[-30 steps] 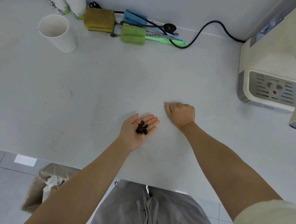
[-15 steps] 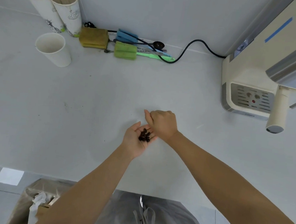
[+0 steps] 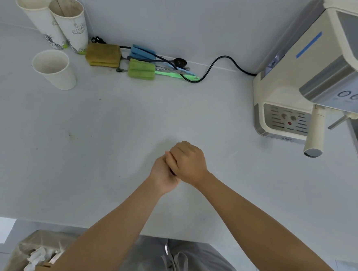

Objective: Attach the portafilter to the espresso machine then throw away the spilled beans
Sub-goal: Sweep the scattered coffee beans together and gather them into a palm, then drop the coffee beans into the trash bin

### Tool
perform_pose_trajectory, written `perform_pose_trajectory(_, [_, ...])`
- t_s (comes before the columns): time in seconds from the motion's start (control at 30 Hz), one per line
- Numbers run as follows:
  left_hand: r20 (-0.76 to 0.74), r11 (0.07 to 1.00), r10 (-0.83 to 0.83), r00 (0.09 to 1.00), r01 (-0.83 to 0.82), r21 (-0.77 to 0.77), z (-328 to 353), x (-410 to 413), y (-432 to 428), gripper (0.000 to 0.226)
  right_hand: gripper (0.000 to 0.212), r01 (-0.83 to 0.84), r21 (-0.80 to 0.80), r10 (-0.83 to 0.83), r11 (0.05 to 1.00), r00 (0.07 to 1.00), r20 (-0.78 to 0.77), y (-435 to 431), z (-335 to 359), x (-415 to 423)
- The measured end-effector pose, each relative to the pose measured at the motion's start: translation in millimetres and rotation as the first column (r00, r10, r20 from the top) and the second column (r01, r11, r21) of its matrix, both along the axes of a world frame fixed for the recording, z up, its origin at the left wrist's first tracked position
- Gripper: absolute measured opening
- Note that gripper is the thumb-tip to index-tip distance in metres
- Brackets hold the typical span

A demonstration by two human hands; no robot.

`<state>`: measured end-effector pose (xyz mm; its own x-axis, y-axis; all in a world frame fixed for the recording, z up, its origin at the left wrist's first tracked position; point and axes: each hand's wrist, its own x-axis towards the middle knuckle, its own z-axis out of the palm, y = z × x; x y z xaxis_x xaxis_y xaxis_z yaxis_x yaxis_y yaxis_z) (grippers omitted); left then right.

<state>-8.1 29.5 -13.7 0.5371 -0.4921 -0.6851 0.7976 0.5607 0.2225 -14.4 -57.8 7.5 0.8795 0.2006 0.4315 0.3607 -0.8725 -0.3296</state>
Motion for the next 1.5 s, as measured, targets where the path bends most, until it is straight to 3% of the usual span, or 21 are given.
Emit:
perform_pose_trajectory(0.13, [-0.005,0.999,0.003,1.000,-0.004,-0.032,-3.5,0.6,1.5,0.047,0.018,0.138,0.087,-0.117,0.987,0.971,-0.211,-25.1,1.6,-0.4])
perform_pose_trajectory(0.33, [-0.022,0.998,-0.059,0.998,0.059,0.007,-11.4,3.1,12.5,0.045,0.035,0.091,-0.266,-0.242,0.960,0.748,-0.618,-68.7,-20.6,-7.6])
perform_pose_trajectory(0.5, [-0.016,0.998,-0.061,0.998,0.061,-0.002,-15.4,3.8,19.5,0.045,0.012,0.063,-0.340,-0.289,0.938,0.683,-0.671,-65.1,-19.0,-5.5])
perform_pose_trajectory(0.63, [-0.007,0.998,-0.061,0.998,0.061,-0.014,-16.6,4.7,23.7,0.046,0.024,0.063,-0.359,-0.309,0.931,0.655,-0.689,-60.4,-17.6,-1.2])
perform_pose_trajectory(0.7, [-0.005,0.998,-0.061,0.998,0.060,-0.014,-16.5,6.0,25.5,0.046,0.013,0.086,-0.341,-0.313,0.936,0.647,-0.695,-58.2,-14.9,-0.6])
perform_pose_trajectory(0.93, [0.002,0.999,-0.016,1.000,0.016,-0.048,-10.7,6.5,30.3,0.046,0.013,0.118,0.020,-0.080,0.993,0.776,-0.626,-19.2,9.3,2.9])
perform_pose_trajectory(1.03, [0.024,0.993,0.066,0.998,-0.063,-0.096,-5.3,4.1,35.2,0.057,0.012,0.093,0.138,0.016,0.986,0.774,-0.633,3.1,14.5,1.3])
perform_pose_trajectory(1.2, [0.075,0.983,0.181,0.981,-0.180,-0.024,3.3,-4.4,50.4,0.063,0.011,0.084,0.275,0.120,0.958,0.753,-0.647,26.2,13.6,-5.2])
perform_pose_trajectory(1.33, [0.137,0.950,0.312,0.940,-0.308,-0.047,10.8,-20.3,64.9,0.062,0.022,0.133,0.487,0.209,0.863,0.785,-0.584,42.7,16.0,-12.3])
perform_pose_trajectory(1.5, [0.150,0.825,0.562,0.813,-0.565,-0.030,18.8,-48.3,75.9,0.045,0.024,0.249,0.730,0.353,0.637,0.748,-0.563,70.9,22.7,-31.6])
